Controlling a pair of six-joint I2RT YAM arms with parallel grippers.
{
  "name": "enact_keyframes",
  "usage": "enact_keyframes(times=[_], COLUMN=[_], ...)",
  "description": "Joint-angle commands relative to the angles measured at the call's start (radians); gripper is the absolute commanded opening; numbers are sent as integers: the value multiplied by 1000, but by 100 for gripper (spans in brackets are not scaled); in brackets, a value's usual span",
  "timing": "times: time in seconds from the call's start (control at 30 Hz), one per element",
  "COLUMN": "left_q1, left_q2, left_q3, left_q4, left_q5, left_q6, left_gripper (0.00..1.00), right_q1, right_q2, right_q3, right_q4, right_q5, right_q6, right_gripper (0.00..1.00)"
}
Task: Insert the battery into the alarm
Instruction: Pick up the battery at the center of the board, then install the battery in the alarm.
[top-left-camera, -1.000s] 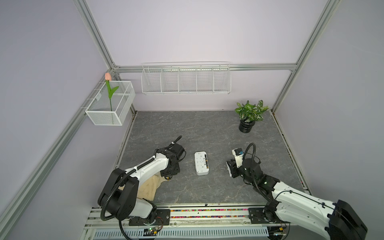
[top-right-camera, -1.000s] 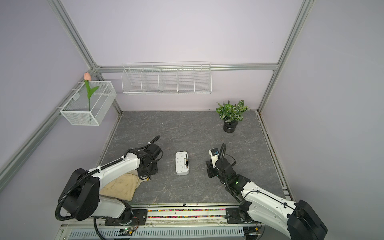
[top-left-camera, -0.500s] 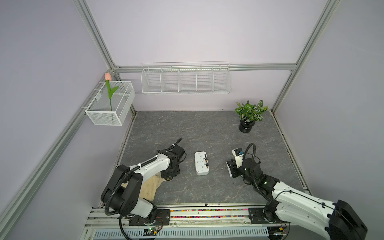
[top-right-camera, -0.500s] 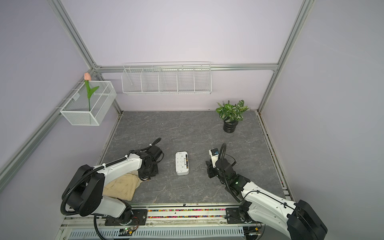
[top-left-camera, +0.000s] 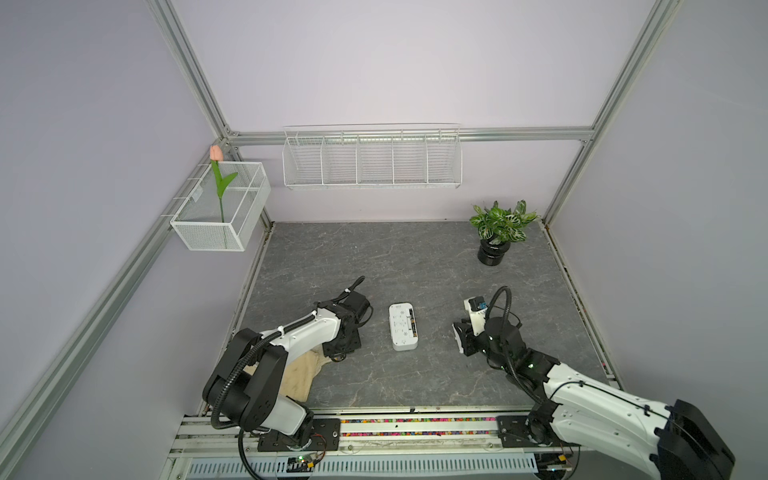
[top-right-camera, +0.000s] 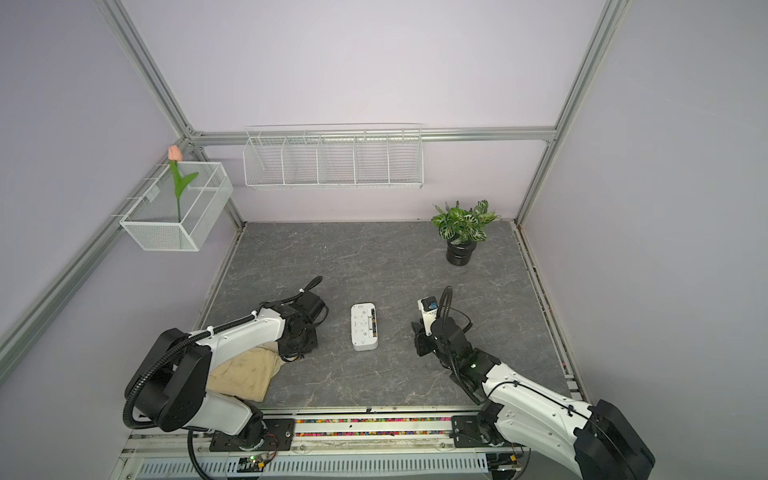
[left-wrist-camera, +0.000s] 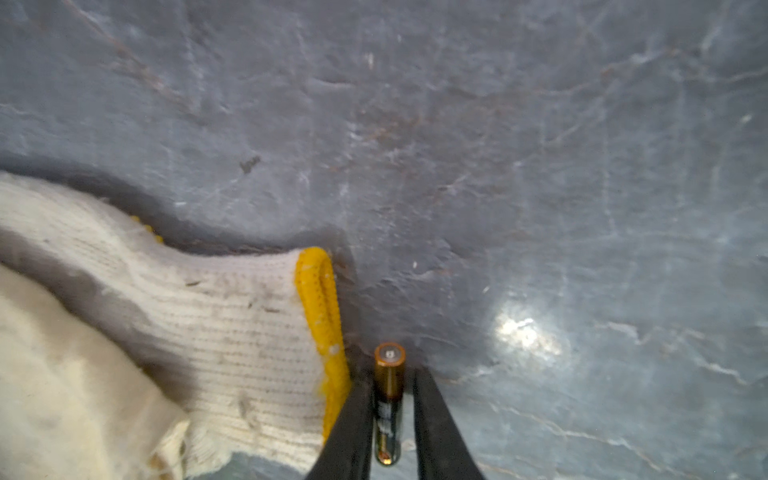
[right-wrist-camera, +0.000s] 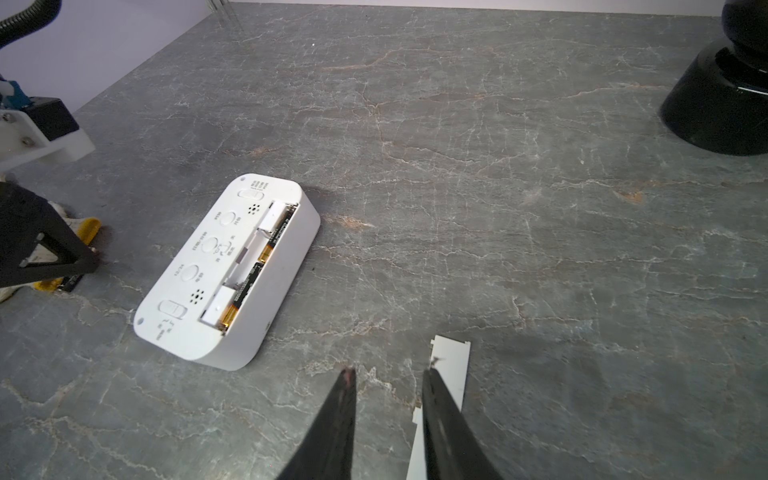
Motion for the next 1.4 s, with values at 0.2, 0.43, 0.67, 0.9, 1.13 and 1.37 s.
enact_keyframes(times=[0.2,0.43,0.67,0.9,1.13,1.37], left_q1=[-3,-3,-6,-74,-123,-179], left_q2=[9,-70,-182,-265,-378,-507], left_q3=[-71,-48,24,192,203,68], left_q4=[57,68,141,218,468,735], left_q5=[67,100,160,173,333,483], left_q6=[-33,-13,112,363,616,926], left_gripper=[16,12,6,4,0,0], right_q1=[-3,-2,-2,-3,-3,10], right_q2=[-14,-23,-102,-106,13,115], right_q3=[-22,-25,60,349,664,879], right_q4=[34,30,-112,-405,-617,-715], right_q5=[-5,-5,-36,-158,-330,-455], right_q6=[-15,3,112,177,188,188], right_gripper=[31,32,34,41,46,47])
